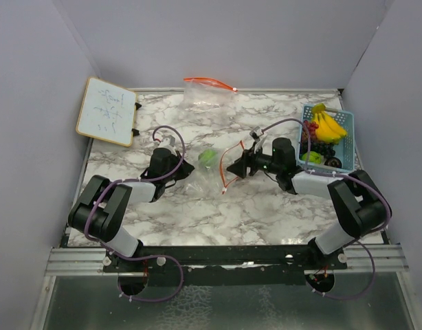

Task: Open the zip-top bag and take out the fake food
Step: Pick up the fake fruit from the zipper food storage bag.

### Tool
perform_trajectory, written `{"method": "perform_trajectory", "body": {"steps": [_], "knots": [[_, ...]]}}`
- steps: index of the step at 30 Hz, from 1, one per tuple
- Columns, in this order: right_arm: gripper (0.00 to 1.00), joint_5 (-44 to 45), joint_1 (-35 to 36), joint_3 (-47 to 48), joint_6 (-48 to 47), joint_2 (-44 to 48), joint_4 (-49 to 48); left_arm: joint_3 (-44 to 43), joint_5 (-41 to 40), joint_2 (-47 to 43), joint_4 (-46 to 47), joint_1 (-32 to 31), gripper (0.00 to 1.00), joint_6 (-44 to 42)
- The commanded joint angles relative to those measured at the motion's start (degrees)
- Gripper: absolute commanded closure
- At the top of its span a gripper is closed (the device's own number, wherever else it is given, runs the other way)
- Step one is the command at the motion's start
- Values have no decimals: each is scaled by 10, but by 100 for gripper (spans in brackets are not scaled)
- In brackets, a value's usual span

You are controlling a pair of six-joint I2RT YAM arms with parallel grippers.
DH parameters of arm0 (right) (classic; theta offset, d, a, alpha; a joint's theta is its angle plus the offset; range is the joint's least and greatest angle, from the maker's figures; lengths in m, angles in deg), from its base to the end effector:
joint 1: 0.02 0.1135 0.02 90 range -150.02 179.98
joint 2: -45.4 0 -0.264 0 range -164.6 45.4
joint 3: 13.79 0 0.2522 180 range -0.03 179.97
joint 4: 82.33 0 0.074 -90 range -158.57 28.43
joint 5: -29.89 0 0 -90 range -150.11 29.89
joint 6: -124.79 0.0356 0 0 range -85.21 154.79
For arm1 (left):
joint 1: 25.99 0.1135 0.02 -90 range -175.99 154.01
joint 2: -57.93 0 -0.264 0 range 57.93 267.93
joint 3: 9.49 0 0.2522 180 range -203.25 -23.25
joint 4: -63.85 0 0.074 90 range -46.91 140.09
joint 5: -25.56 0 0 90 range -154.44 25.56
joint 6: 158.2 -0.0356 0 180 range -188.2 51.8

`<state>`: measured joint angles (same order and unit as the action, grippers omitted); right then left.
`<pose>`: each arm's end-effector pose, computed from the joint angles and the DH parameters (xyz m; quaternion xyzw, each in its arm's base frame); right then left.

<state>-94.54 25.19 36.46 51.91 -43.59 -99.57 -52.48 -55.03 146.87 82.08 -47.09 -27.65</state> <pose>0.2703 0.1495 0.1818 -0.2218 0.7758 0.4222 0.4130 0.2657 -0.1088 0.1454 -0.1023 0.8479 -0.3244 0.4066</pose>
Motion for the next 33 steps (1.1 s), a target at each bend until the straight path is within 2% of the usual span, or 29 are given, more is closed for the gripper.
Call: {"method": "perform_trajectory", "body": {"steps": [1, 7, 15, 17, 20, 24, 33], "knots": [[43, -26, 19, -1, 29, -52, -80, 1, -3, -14, -6, 2, 100, -11], [44, -26, 20, 14, 39, -145, -150, -9, 25, 3, 6, 2, 100, -11], [40, -9, 39, 96, 35, -208, -154, -9, 41, 14, 8, -8, 100, -13], [37, -8, 45, 114, 31, -220, -154, -10, 44, 13, 6, -10, 100, -13], [24, -3, 62, 147, 8, -235, -126, -10, 43, 10, 4, -11, 100, -13], [18, 35, 89, 204, -38, -267, -62, -17, 47, 11, -1, -12, 100, -14], [0, 32, 107, 240, -45, -311, -72, -21, 61, 22, -4, -16, 100, -18]]}}
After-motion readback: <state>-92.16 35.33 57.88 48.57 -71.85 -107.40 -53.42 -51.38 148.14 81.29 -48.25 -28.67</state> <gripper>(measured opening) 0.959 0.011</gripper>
